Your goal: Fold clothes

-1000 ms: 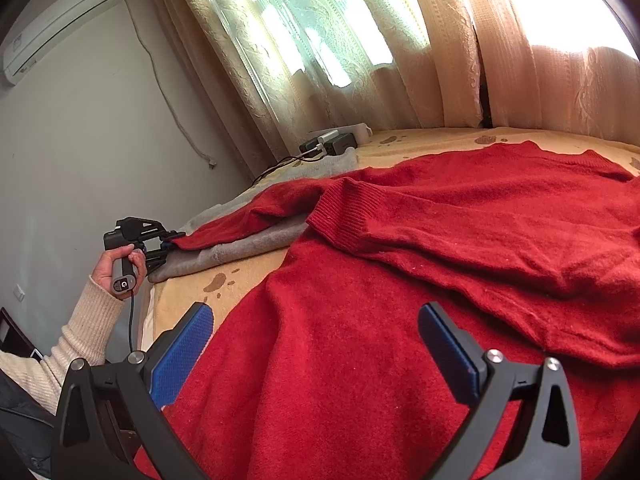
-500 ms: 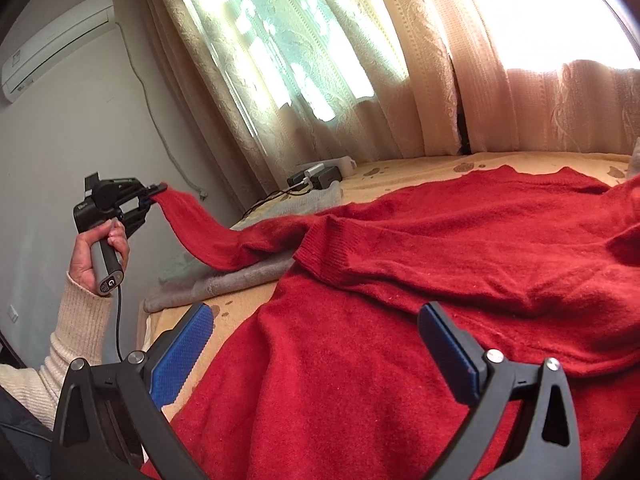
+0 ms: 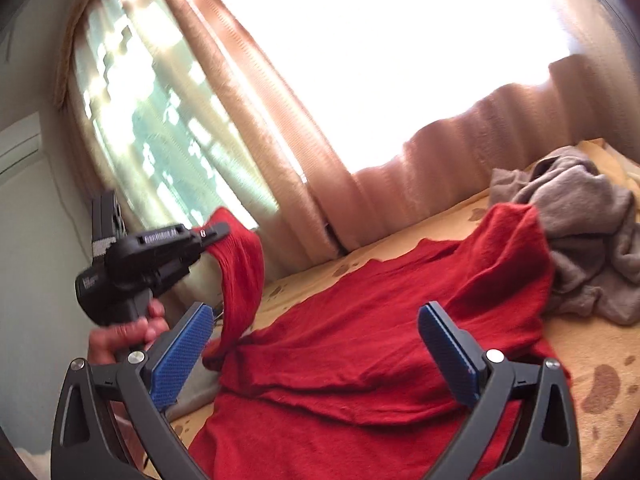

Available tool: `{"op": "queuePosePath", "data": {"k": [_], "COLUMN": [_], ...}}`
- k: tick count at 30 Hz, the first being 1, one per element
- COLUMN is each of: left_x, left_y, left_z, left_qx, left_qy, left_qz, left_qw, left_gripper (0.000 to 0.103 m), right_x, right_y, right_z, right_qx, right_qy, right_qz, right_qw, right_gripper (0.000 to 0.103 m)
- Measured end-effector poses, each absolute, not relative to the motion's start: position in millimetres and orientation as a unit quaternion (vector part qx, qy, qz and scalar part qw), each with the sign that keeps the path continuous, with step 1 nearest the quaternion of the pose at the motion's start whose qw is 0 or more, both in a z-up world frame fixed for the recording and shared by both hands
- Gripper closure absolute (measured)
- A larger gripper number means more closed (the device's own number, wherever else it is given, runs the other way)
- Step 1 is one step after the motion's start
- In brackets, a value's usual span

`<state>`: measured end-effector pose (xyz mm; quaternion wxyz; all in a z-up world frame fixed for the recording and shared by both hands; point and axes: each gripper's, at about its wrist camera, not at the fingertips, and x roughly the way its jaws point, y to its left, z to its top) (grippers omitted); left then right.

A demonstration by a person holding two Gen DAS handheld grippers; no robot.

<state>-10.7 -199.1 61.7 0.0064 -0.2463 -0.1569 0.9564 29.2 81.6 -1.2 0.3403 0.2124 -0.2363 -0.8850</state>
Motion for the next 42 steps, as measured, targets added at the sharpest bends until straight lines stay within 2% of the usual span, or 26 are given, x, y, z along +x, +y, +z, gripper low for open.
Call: {"op": "queuePosePath", "data": {"k": [5, 11, 15, 17, 18, 19, 20, 21, 26, 32, 35, 39, 41, 42], "left_x": [-35, -44, -51, -52, -49, -48, -47, -45, -36, -2, 24, 59, 74, 81], "left_y": [-127, -66, -40, -35, -36, -34, -35, -36, -43, -95, -136, -202, -236, -253], "left_z": [3, -32, -49, -55, -55, -55, -53, -52, -41, -13, -2, 6, 7, 6], "left_qx": [-0.314, -0.364, -0.421, -0.441, -0.440, -0.438, -0.440, -0.440, -0.429, -0.379, -0.342, -0.286, -0.265, -0.258], "left_qy": [-0.079, -0.009, -0.013, -0.025, -0.029, -0.036, -0.045, -0.053, -0.071, -0.100, -0.090, -0.093, -0.111, -0.125], "left_qz": [0.946, 0.929, 0.901, 0.889, 0.889, 0.888, 0.884, 0.881, 0.884, 0.914, 0.935, 0.943, 0.938, 0.935], "left_qw": [0.031, 0.066, 0.106, 0.119, 0.125, 0.138, 0.152, 0.163, 0.168, 0.106, 0.001, -0.146, -0.197, -0.211], "left_gripper": [0.098, 0.098, 0.096, 0.089, 0.077, 0.052, 0.033, 0.001, 0.000, 0.000, 0.000, 0.000, 0.000, 0.000], "right_x": [18, 9, 13, 15, 19, 21, 23, 25, 47, 107, 89, 32, 18, 19], "right_y": [142, 168, 160, 159, 160, 164, 168, 172, 181, 150, 140, 145, 145, 143], "right_z": [4, 2, 5, 8, 8, 9, 9, 10, 25, 56, 56, 24, 8, 7], "right_qx": [0.182, 0.189, 0.187, 0.179, 0.173, 0.167, 0.161, 0.154, 0.104, -0.069, -0.003, 0.159, 0.213, 0.212], "right_qy": [-0.288, -0.318, -0.297, -0.285, -0.282, -0.284, -0.285, -0.288, -0.289, -0.140, -0.133, -0.243, -0.265, -0.248], "right_qz": [-0.906, -0.904, -0.911, -0.920, -0.924, -0.927, -0.930, -0.932, -0.944, -0.984, -0.986, -0.926, -0.914, -0.923], "right_qw": [0.250, 0.216, 0.214, 0.200, 0.190, 0.179, 0.168, 0.158, 0.123, 0.085, 0.104, 0.241, 0.223, 0.206], "right_gripper": [0.000, 0.000, 0.000, 0.000, 0.000, 0.000, 0.000, 0.000, 0.000, 0.000, 0.000, 0.000, 0.000, 0.000]}}
